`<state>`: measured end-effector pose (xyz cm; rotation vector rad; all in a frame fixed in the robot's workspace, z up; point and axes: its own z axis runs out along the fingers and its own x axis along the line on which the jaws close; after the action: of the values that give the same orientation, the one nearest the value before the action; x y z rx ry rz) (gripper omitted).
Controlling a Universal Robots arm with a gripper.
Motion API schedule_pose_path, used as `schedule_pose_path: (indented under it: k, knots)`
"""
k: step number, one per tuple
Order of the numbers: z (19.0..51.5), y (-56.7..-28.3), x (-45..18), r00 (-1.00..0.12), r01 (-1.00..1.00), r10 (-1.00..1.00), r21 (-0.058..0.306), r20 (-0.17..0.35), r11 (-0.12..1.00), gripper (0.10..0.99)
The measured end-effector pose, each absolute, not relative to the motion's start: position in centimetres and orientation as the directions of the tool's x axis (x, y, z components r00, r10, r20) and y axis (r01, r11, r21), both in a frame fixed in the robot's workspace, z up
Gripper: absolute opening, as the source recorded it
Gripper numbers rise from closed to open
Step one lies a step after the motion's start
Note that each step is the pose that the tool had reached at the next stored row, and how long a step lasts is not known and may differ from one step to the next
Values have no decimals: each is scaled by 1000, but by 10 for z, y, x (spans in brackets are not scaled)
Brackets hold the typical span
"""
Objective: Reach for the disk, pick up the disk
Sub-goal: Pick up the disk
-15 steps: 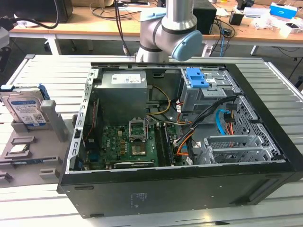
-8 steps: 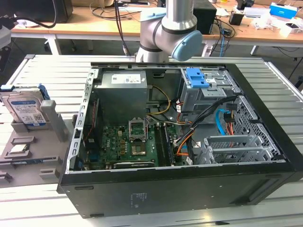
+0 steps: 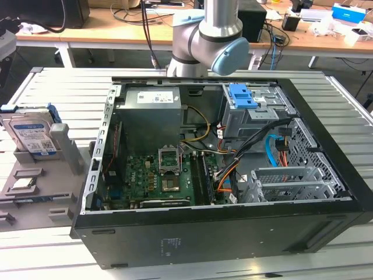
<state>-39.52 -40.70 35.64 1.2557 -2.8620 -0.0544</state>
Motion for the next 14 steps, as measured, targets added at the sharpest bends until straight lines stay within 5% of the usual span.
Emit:
schedule_pose_path:
  k: [14]
  knots:
    - [356,-407,-395,-580,-814,-814,38,0,580,106]
